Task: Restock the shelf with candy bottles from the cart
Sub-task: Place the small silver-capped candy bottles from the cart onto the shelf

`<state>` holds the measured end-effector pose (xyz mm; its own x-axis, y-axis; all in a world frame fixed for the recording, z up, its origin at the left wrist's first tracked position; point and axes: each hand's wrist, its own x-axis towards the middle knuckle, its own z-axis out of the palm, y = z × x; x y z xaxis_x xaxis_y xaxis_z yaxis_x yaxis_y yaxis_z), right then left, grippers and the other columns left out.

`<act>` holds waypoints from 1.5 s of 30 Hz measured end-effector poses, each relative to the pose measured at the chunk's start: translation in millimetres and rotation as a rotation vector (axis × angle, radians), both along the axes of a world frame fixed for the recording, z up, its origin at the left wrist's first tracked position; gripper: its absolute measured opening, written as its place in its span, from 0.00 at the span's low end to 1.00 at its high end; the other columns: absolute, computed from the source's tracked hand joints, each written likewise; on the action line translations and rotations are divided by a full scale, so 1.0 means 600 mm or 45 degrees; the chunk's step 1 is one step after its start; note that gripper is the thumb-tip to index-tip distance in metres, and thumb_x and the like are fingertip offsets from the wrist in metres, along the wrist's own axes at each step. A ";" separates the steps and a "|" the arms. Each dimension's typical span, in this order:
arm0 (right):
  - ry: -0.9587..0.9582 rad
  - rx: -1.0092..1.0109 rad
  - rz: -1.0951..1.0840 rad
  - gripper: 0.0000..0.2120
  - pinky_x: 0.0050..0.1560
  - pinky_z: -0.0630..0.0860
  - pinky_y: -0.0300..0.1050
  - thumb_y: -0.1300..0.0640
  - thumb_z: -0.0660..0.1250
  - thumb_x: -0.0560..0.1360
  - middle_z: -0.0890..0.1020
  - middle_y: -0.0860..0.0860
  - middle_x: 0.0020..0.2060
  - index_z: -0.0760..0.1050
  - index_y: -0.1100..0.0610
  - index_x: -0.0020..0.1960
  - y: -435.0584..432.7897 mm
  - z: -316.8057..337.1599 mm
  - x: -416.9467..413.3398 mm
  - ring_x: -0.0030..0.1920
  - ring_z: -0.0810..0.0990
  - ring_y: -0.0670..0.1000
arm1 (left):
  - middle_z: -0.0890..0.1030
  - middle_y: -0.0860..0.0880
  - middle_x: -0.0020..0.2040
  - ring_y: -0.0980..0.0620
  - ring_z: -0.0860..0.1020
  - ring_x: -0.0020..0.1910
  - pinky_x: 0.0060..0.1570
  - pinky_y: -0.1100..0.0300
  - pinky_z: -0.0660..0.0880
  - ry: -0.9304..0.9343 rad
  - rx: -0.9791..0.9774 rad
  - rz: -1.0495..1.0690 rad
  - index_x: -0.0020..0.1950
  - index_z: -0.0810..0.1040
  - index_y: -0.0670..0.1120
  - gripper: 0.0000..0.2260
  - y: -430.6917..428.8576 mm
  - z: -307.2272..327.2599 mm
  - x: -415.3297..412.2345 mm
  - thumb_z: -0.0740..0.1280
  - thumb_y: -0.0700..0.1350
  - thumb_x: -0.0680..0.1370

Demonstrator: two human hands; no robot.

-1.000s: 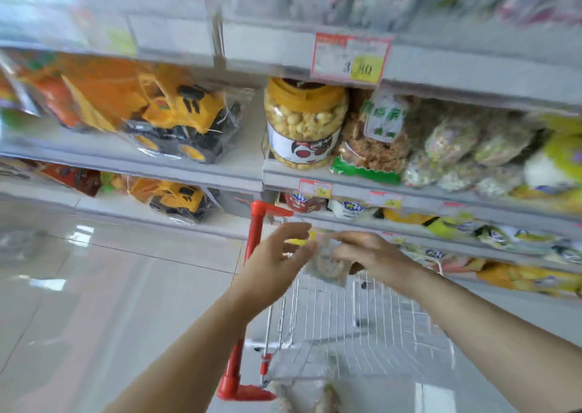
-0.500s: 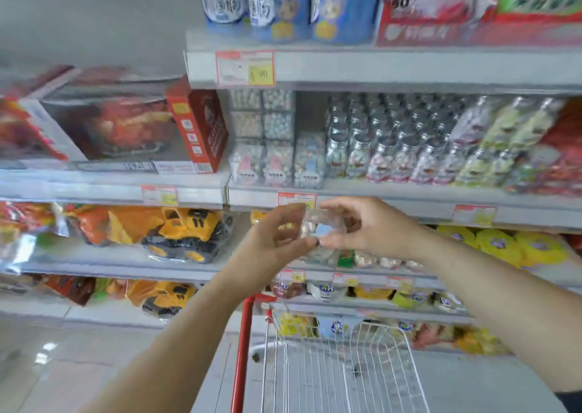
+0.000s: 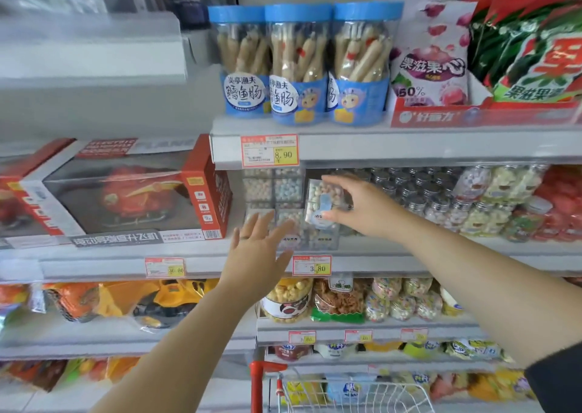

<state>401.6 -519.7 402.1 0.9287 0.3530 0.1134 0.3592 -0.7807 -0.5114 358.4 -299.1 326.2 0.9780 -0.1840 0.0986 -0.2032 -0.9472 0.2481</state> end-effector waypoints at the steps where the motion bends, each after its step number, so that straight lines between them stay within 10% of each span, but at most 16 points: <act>1: 0.004 -0.028 -0.004 0.34 0.67 0.60 0.40 0.49 0.72 0.75 0.67 0.48 0.74 0.61 0.49 0.78 0.003 -0.002 0.006 0.72 0.68 0.50 | 0.46 0.53 0.81 0.47 0.41 0.80 0.78 0.43 0.43 0.037 0.065 -0.024 0.78 0.50 0.64 0.26 -0.002 -0.002 0.003 0.56 0.58 0.83; 13: 0.139 -0.057 -0.047 0.31 0.64 0.63 0.39 0.51 0.69 0.77 0.67 0.49 0.74 0.63 0.49 0.77 0.001 -0.008 0.039 0.70 0.69 0.50 | 0.36 0.51 0.80 0.45 0.35 0.78 0.76 0.38 0.40 0.097 0.330 -0.064 0.79 0.36 0.60 0.32 -0.003 -0.008 0.005 0.52 0.63 0.82; 22: 0.187 0.027 -0.378 0.13 0.33 0.62 0.43 0.48 0.60 0.81 0.71 0.50 0.33 0.71 0.55 0.42 0.001 0.015 0.079 0.34 0.70 0.50 | 0.47 0.53 0.81 0.49 0.44 0.80 0.75 0.36 0.43 -0.026 0.317 -0.273 0.80 0.44 0.58 0.31 -0.049 0.023 0.037 0.55 0.62 0.82; 29: 0.070 -0.076 -0.291 0.12 0.47 0.74 0.46 0.50 0.58 0.82 0.77 0.54 0.43 0.74 0.59 0.51 0.037 -0.016 0.146 0.44 0.76 0.54 | 0.41 0.55 0.81 0.48 0.42 0.80 0.76 0.36 0.43 0.112 0.385 -0.346 0.80 0.41 0.57 0.34 -0.053 0.021 0.043 0.56 0.62 0.81; 37: -0.003 -0.306 -0.188 0.08 0.32 0.60 0.45 0.57 0.63 0.81 0.67 0.52 0.34 0.66 0.59 0.47 0.045 -0.051 0.197 0.34 0.68 0.52 | 0.36 0.54 0.80 0.48 0.39 0.79 0.76 0.37 0.42 0.132 0.427 -0.331 0.79 0.36 0.57 0.37 -0.053 0.017 0.040 0.57 0.62 0.81; 45: 0.130 -0.599 -0.122 0.14 0.49 0.68 0.46 0.59 0.59 0.80 0.77 0.59 0.57 0.73 0.63 0.64 0.055 -0.039 0.221 0.53 0.75 0.58 | 0.36 0.54 0.80 0.48 0.39 0.80 0.76 0.37 0.43 0.097 0.451 -0.333 0.80 0.36 0.56 0.38 -0.052 0.013 0.040 0.58 0.63 0.80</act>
